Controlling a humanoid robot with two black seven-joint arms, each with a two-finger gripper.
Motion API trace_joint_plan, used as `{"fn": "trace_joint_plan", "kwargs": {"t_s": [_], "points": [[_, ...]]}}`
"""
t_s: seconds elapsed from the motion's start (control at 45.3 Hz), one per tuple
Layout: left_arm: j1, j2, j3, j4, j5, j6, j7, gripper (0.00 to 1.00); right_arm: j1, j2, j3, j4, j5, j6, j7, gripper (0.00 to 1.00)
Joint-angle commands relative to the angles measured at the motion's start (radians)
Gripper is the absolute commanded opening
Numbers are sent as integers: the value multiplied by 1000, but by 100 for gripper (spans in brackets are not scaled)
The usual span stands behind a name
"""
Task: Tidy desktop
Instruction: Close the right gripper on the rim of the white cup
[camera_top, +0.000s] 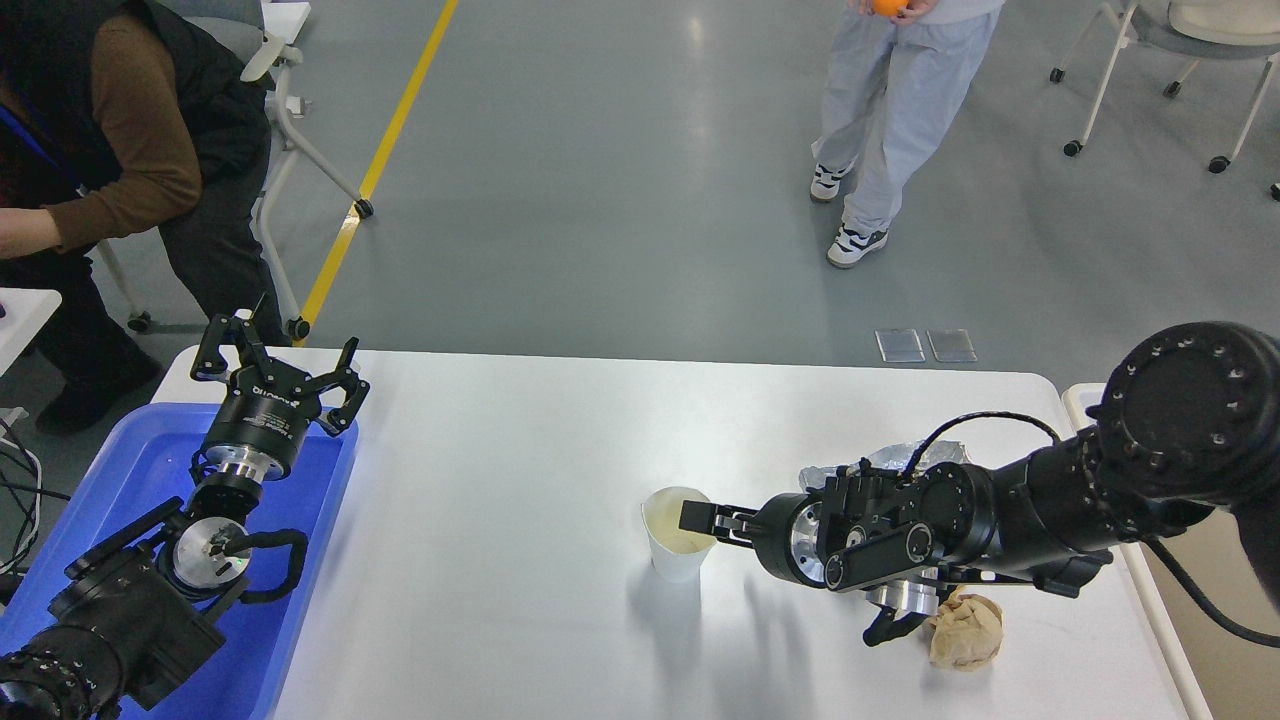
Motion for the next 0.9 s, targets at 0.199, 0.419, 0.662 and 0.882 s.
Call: {"fn": "trace_joint_plan", "kwargs": {"t_s": [0.199,0.419,0.662,0.882], "points": [[0,0,0,0,0,0,0,100,-32,0,7,-9,-18,0,16,70],[0,0,0,0,0,0,0,100,-42,0,12,-19,-20,2,16,0],[0,0,0,0,0,0,0,100,-35,0,12,-17,-26,3,20,0],[0,0,0,0,0,0,0,100,-13,0,2,3,-31,-8,37,0]]}}
